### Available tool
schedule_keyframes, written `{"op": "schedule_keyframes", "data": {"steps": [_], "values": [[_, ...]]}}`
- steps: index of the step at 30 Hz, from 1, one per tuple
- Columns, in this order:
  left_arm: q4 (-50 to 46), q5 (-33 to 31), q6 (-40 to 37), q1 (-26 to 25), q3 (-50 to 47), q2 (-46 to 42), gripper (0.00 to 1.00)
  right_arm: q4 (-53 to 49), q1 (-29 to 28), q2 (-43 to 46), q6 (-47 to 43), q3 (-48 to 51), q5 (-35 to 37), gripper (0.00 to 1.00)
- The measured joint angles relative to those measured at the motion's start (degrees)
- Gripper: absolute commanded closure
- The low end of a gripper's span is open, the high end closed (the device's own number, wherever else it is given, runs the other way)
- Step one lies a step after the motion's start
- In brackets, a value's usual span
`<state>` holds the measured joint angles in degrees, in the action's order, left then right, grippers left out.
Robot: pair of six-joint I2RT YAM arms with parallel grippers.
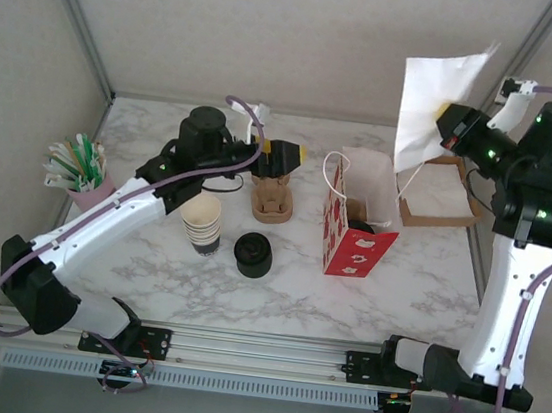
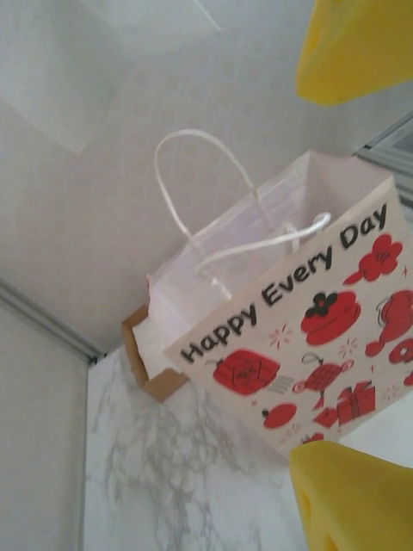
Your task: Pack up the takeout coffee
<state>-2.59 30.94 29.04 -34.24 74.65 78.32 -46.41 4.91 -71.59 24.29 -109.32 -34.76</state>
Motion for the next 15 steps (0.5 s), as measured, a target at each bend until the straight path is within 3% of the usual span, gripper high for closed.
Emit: {"op": "schedule_keyframes", "data": {"steps": [4,15], "values": [[2.6,2.2,1.9,-1.2,-1.6,-0.4,0.03,1.9,-2.7,2.0,3.5,5.4,-8.1,1.0],[10.4,9.1,8.3,-2.8,-3.4,4.9,0.33,1.9,-6.6,2.4,3.8,16.3,-17.7,1.0]]}}
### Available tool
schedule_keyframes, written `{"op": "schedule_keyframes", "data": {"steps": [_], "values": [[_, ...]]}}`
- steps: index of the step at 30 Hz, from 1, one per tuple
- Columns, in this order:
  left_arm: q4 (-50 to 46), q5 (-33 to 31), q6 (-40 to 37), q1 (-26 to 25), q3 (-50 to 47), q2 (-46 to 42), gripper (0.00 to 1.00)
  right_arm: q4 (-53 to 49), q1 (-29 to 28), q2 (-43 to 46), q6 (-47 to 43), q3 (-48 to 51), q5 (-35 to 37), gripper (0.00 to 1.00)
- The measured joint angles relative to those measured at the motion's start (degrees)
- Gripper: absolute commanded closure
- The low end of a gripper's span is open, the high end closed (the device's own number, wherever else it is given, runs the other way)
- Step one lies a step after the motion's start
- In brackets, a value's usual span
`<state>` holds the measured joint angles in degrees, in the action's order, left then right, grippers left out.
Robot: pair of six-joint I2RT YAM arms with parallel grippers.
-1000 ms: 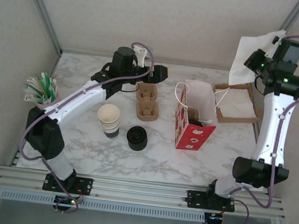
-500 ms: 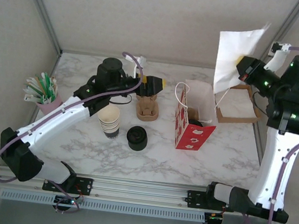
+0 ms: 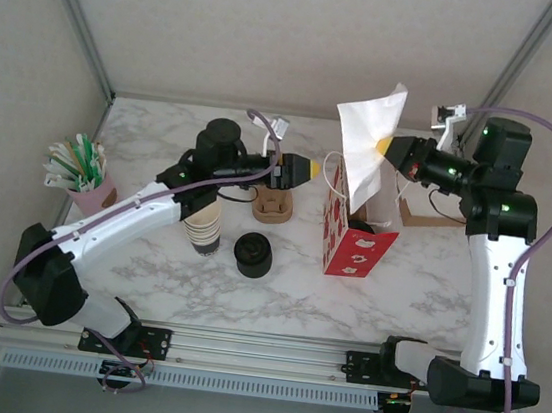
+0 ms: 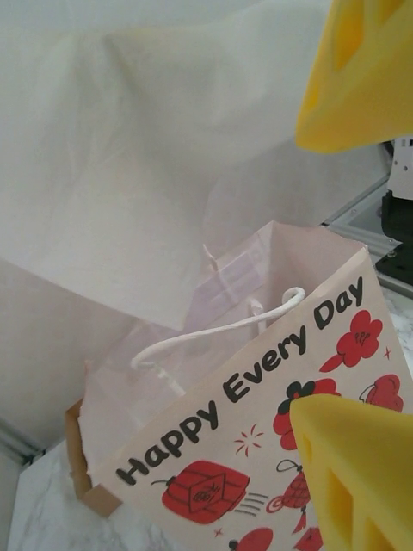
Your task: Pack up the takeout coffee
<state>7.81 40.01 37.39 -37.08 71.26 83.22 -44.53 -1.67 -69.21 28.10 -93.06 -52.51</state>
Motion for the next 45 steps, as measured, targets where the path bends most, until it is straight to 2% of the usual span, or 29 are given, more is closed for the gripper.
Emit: {"op": "schedule_keyframes", "data": {"steps": [9,18,22,25,31,45], "values": [[2.1,3.0,2.5,0.0,1.6,7.0,0.59,-3.4,0.0,0.2,-4.8,2.9,0.7,1.0],[4.0,4.7,3.6,-0.7,3.3,9.2,0.73,-6.3,0.0,0.2,-7.4,3.5,3.4,1.0],[4.4,5.2,3.8,-1.0,4.2,10.0,0.89,-6.5,0.0,0.2,-8.0,3.5,4.3,1.0],[4.5,5.3,4.1,-1.1,4.4,10.3,0.95,-6.5,0.0,0.3,-8.0,4.4,5.0,1.0],[4.4,5.1,4.2,-1.2,4.4,10.3,1.0,-6.9,0.0,0.2,-8.7,6.7,7.6,1.0],[4.4,3.7,3.9,-1.5,4.2,10.1,1.0,-9.9,0.0,0.5,-10.6,8.7,19.5,1.0]]}}
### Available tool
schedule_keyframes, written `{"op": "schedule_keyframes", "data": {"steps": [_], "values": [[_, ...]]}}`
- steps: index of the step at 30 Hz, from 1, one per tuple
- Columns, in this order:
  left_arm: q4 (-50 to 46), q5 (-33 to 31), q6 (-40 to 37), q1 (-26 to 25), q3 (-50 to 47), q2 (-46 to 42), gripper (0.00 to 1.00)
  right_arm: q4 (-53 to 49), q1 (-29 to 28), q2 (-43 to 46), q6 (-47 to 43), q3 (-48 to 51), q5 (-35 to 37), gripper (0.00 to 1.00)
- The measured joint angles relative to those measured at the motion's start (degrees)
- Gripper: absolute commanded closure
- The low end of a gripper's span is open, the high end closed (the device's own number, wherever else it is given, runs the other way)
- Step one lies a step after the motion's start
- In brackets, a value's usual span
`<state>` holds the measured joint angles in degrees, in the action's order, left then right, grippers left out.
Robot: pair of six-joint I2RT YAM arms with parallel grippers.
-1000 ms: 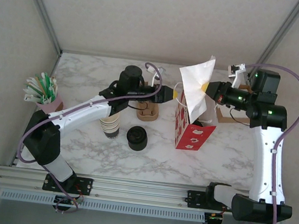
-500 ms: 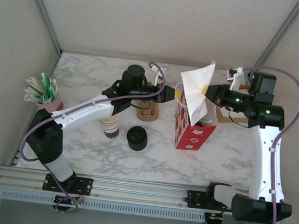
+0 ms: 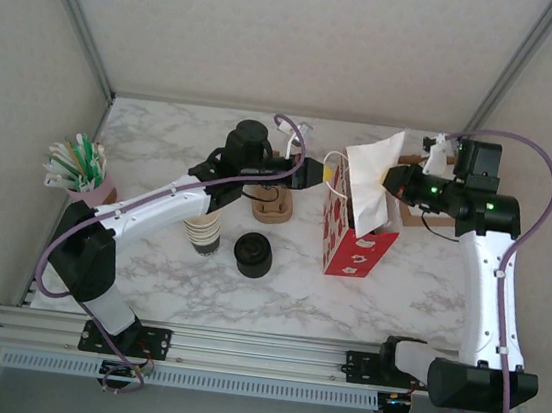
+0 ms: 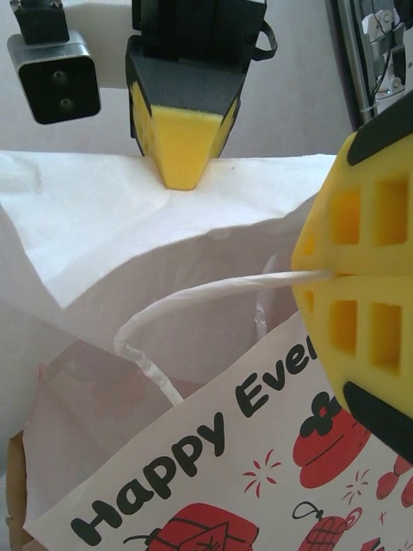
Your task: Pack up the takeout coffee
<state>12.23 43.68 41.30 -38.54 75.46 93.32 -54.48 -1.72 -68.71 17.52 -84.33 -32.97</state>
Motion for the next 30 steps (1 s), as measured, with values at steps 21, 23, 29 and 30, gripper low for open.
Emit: {"op": "schedule_keyframes", "data": {"steps": [21,23,29,30], "values": [[0.0,-0.2,-0.8,0.0,-0.6,-0.5,1.0,-0.5,-12.7,-2.9,0.8,-2.2,26.7,1.0],[0.0,-0.2,-0.8,0.0,-0.6,-0.5,1.0,-0.9,-14.4,-3.6,0.6,-2.9,30.4,1.0],[0.0,-0.5,-1.0,0.0,-0.6,-0.5,1.0,-2.5,-19.0,-5.8,-0.4,-3.7,38.4,1.0],[-0.1,-0.6,-1.0,0.0,-0.6,-0.5,1.0,-2.8,-19.7,-6.1,-0.5,-3.7,39.2,1.0]]}}
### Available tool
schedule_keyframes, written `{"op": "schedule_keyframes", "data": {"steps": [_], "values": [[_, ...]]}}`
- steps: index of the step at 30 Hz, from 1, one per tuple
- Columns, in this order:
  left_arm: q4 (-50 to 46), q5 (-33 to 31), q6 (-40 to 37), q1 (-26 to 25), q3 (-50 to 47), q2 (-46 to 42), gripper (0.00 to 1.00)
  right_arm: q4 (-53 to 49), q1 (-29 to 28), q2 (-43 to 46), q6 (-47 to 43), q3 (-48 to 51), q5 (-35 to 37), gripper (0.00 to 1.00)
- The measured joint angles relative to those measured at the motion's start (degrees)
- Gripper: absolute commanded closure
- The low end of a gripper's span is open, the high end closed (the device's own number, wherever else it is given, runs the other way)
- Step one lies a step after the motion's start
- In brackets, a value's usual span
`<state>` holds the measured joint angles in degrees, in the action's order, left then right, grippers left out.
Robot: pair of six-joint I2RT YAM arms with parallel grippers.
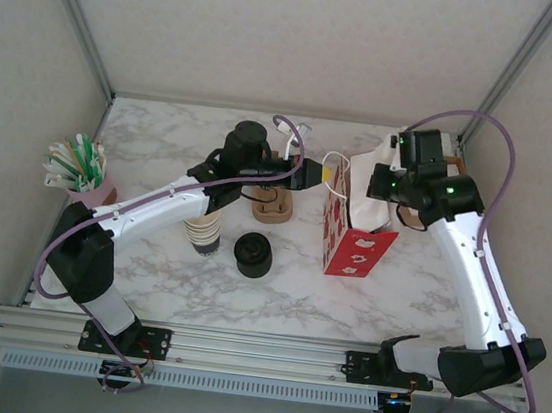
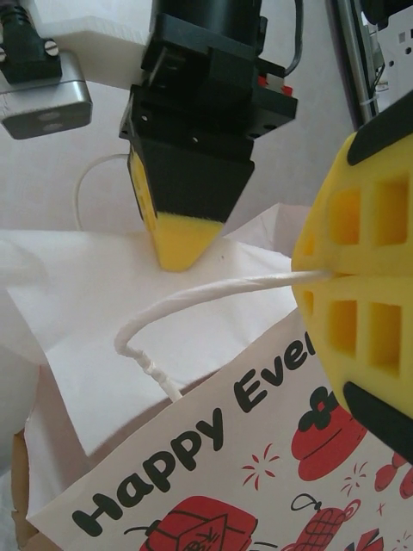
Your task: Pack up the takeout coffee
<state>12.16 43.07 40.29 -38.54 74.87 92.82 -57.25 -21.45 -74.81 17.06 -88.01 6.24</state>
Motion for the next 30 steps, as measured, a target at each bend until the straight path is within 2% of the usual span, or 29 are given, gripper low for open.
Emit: {"op": "schedule_keyframes", "data": {"steps": [10,24,27,30], "values": [[-0.3,-0.5,-0.2,0.0,0.0,0.0,1.0,-3.2,-5.6,-0.9,-0.1,0.0,1.4,1.0],[-0.4,-0.5,-0.2,0.0,0.0,0.0,1.0,-6.8,-5.9,-4.6,0.3,0.4,1.0,1.0],[-0.4,-0.5,-0.4,0.0,0.0,0.0,1.0,-7.3,-5.9,-4.7,0.3,0.3,1.1,0.86],[-0.4,-0.5,-0.6,0.0,0.0,0.0,1.0,-8.5,-5.9,-4.8,0.3,-1.2,1.3,0.82]]}}
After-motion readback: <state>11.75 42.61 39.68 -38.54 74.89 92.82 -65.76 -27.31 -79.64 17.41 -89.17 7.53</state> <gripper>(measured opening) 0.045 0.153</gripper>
